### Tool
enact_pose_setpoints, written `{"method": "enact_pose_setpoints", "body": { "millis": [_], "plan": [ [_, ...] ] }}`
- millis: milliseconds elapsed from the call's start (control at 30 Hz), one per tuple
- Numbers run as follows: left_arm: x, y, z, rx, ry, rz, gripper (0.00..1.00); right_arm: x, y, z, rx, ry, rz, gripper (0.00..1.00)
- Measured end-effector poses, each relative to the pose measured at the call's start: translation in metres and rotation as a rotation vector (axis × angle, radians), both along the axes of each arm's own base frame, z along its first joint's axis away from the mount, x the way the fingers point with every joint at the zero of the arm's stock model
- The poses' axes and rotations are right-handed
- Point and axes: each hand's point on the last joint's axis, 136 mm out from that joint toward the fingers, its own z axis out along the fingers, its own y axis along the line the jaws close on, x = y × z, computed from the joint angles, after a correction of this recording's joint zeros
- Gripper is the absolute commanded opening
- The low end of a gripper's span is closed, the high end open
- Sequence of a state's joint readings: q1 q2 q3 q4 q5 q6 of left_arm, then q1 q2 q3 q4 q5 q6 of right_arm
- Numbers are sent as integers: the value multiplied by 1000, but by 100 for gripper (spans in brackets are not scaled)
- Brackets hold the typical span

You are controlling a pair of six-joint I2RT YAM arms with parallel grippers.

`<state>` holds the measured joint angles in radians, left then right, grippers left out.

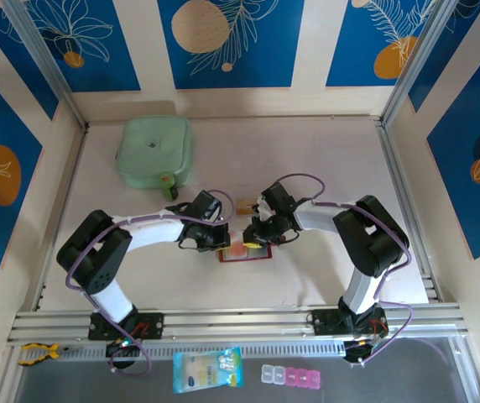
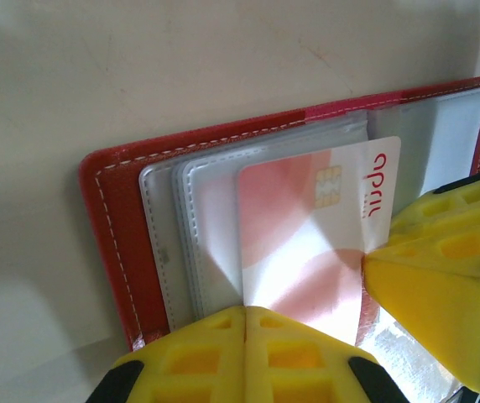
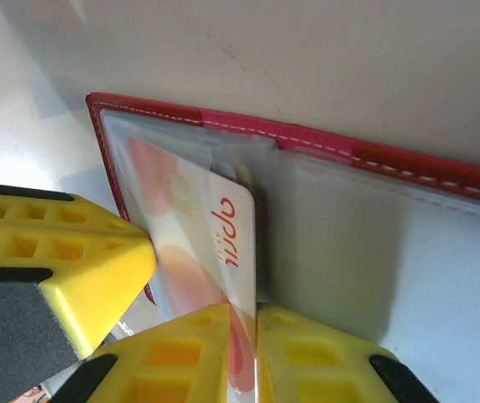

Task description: Take the credit cards out of the card holder

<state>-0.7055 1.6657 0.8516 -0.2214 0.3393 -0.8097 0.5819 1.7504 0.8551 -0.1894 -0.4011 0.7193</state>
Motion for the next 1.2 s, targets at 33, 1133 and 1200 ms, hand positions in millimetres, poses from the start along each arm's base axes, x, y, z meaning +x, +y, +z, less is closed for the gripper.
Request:
{"method": "enact_pose_setpoints", "body": {
  "millis": [33, 1133, 1200],
  "plan": [
    [0, 0, 0, 0, 0, 0, 2, 0, 0, 0, 1, 0, -1, 14],
    [0, 0, 0, 1, 1, -1, 5, -1, -41, 20, -122, -88, 19, 5],
    [0, 0, 0, 1, 1, -1, 5, 1, -42, 23, -131, -100, 28, 5]
  ]
}}
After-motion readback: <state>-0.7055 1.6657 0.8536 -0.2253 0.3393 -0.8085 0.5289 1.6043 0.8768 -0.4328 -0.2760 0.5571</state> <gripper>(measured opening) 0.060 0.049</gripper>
